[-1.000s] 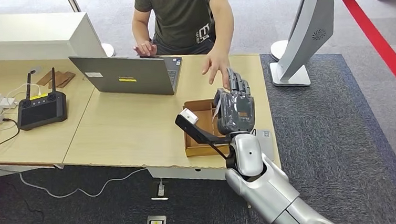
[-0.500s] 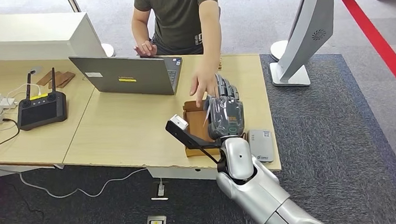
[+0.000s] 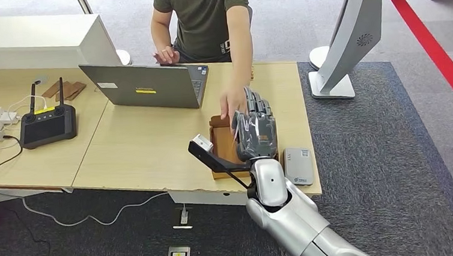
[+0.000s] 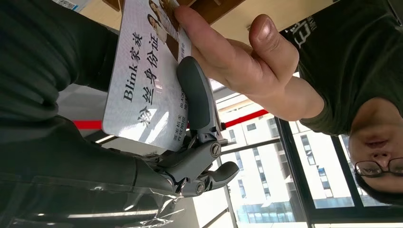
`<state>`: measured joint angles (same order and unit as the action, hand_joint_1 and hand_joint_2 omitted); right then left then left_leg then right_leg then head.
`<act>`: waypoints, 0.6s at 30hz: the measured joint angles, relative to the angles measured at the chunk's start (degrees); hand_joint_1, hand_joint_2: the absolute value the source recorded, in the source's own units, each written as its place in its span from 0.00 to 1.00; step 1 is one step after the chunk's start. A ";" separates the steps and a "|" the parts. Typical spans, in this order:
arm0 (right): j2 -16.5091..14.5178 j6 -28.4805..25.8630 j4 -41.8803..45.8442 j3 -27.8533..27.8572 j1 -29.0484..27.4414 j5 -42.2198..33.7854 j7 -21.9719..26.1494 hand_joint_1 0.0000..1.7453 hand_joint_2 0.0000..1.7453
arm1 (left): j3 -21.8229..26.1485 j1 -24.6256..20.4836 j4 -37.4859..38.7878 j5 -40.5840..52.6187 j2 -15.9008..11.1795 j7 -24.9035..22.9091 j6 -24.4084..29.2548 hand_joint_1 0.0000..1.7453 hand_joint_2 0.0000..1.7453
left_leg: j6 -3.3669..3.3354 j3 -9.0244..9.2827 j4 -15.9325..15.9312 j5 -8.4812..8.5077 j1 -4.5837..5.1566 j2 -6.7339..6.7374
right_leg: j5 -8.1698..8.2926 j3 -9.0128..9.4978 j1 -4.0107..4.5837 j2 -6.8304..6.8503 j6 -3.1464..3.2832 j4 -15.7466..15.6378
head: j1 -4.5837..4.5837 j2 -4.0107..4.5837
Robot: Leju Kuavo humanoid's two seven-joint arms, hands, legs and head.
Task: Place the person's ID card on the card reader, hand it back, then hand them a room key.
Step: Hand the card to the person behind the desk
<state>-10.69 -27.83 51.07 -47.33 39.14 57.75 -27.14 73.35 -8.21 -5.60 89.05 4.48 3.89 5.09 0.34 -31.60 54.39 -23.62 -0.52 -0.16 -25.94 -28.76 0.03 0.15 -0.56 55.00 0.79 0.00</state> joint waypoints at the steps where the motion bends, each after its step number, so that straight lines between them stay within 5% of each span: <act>1: 0.01 0.02 -0.17 -0.03 0.05 0.35 -0.27 1.00 1.00 | -0.01 0.00 0.00 0.00 0.01 0.00 0.00 0.00 0.00 | 0.00 0.00 0.00 0.00 0.00 0.00 | 0.00 0.00 0.00 0.00 0.00 0.00 | 0.00 0.00; 7: 0.03 0.15 -1.16 -0.11 0.23 1.82 -0.90 1.00 1.00 | -0.01 -0.01 0.00 0.00 0.05 0.00 0.00 0.00 0.00 | 0.00 0.00 0.00 0.00 0.00 0.00 | 0.00 0.00 0.00 0.00 0.00 0.00 | 0.00 0.00; 8: 0.00 0.20 -1.31 -0.14 0.23 2.08 -0.93 0.92 1.00 | -0.01 0.00 0.00 0.00 0.05 0.00 0.00 0.00 0.00 | 0.00 0.00 0.00 0.00 0.00 0.00 | 0.00 0.00 0.00 0.00 0.00 0.00 | 0.00 0.00; 11: -0.16 0.45 -1.76 -0.34 0.24 2.74 -0.97 0.17 1.00 | 0.00 0.06 0.00 -0.03 0.07 0.01 0.00 0.00 0.00 | 0.00 -0.01 0.00 -0.01 0.00 0.00 | 0.00 0.00 0.00 0.00 0.00 0.00 | 0.00 0.00; 12: -0.26 0.54 -1.93 -0.44 0.23 2.84 -0.97 0.00 1.00 | 0.00 0.08 0.00 -0.05 0.07 0.02 0.00 0.00 0.00 | 0.00 0.00 0.00 -0.01 0.00 0.00 | 0.00 0.00 0.00 0.00 0.00 0.00 | 0.00 0.00; 18: -0.57 -0.79 -2.64 -0.72 0.18 1.88 -0.26 0.00 1.00 | 0.00 0.21 0.00 -0.01 0.07 0.15 0.02 0.00 0.00 | 0.00 0.00 0.00 0.00 0.00 0.00 | -0.01 -0.02 0.00 0.00 0.01 0.00 | 0.01 0.00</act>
<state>-11.26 -28.62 48.43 -48.05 39.32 59.63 -27.39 73.35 -8.00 -5.60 89.04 4.55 4.04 5.11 0.35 -31.60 54.39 -23.62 -0.53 -0.15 -25.95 -28.78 0.04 0.15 -0.55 55.00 0.80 0.00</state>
